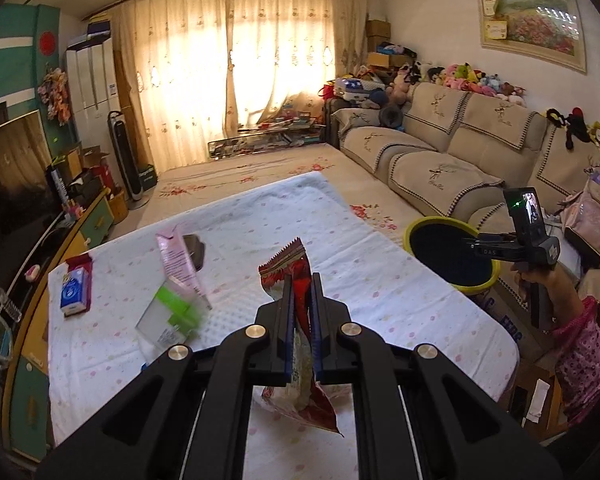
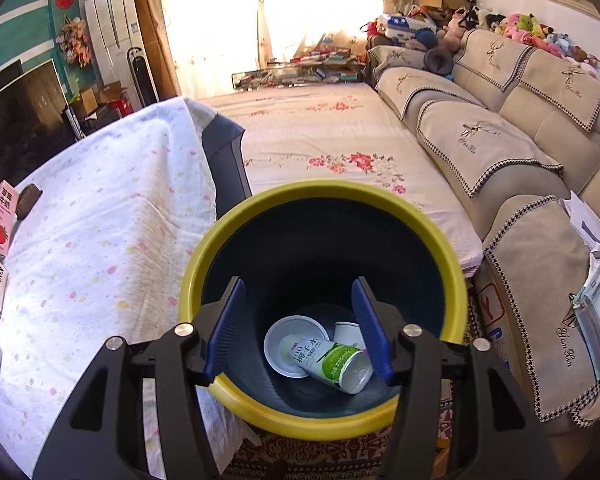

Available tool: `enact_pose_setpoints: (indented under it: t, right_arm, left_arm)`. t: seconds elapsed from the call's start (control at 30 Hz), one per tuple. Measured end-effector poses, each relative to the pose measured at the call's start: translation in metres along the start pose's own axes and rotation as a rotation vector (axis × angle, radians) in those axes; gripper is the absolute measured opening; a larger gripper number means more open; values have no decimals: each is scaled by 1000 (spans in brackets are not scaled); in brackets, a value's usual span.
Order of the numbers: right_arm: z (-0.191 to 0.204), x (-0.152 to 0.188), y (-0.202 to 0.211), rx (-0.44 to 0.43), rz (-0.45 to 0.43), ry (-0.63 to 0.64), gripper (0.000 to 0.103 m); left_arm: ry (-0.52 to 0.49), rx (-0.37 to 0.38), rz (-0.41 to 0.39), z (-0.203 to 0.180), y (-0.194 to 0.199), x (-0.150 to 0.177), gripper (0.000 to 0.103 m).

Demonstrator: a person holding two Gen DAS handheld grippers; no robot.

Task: Collect trash
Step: 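Carry the snack bag over the yellow bin and open the left tool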

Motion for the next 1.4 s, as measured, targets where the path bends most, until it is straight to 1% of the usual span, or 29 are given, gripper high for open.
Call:
enact_pose_setpoints:
  t: [0.07,0.17,0.23,0.43,0.57,0.63,0.73,0.87,0.93,0.97,1.0,1.03,1.07,1.1,1.17,1.23,1.27,1.3,1.33,1.4]
  right_arm:
    - [-5,1,7,9,-12,-1,53]
    - [-17,3,18,23,-28,-8,53]
    - [-27,4,25,35,-42,-20,53]
    - [-59,12,43,74,-65,-52,53]
    - [-78,21,50,89,-67,-80,54]
    - [-87,26,52,96,-65,-91,55]
    - [-101,34,56,103,-58,-112,55]
    - [-111,41,56,107,-51,-126,57]
    - [-114,42,55,104,-50,-133,57]
    - [-114,42,54,101,-50,-135,57]
    - [-114,42,54,98,-50,-135,57]
    - [-113,42,54,95,-50,-135,57]
    - [-111,42,54,91,-51,-134,57]
    - [-110,42,54,89,-51,-133,57]
    - [-105,42,54,83,-50,-127,58]
    - [-102,42,53,78,-48,-120,58]
    - [-100,42,53,74,-46,-115,58]
    - [-97,42,52,71,-43,-109,58]
    - [-93,41,51,67,-41,-103,58]
    - [-85,41,49,58,-37,-92,59]
  left_arm:
    - [-26,53,8,-23,-15,-12,8]
    - [-72,155,39,-68,-46,-28,8]
    - [-108,207,52,-96,-64,-38,8]
    - [-224,305,66,-190,-122,-73,8]
    - [-279,362,98,-250,-161,-84,8]
    - [-284,375,125,-274,-184,-88,8]
    - [-288,370,166,-297,-213,-88,8]
    - [-293,340,208,-310,-243,-81,8]
    - [-289,326,226,-313,-255,-77,11]
    - [-283,317,230,-311,-258,-76,14]
    - [-275,312,236,-309,-261,-73,27]
    - [-267,308,240,-308,-264,-72,43]
    - [-258,303,238,-305,-266,-70,48]
    - [-250,296,235,-302,-267,-70,53]
    - [-238,292,234,-294,-263,-70,56]
    - [-224,296,222,-283,-252,-73,64]
    - [-214,297,205,-276,-242,-76,66]
    - [-206,295,189,-270,-234,-78,70]
    - [-195,291,167,-260,-222,-80,76]
    - [-168,275,126,-237,-198,-84,84]
Point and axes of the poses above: each gripper's, at about its wrist camera, not at the fingertips, and y roughly against the way its jaws point, z to its left, x to its underside, the point moved 10 cm from there along -y, roughly the way its jaws point, and after that the axes turned 4 degrees about z, right-handed, at the moved point
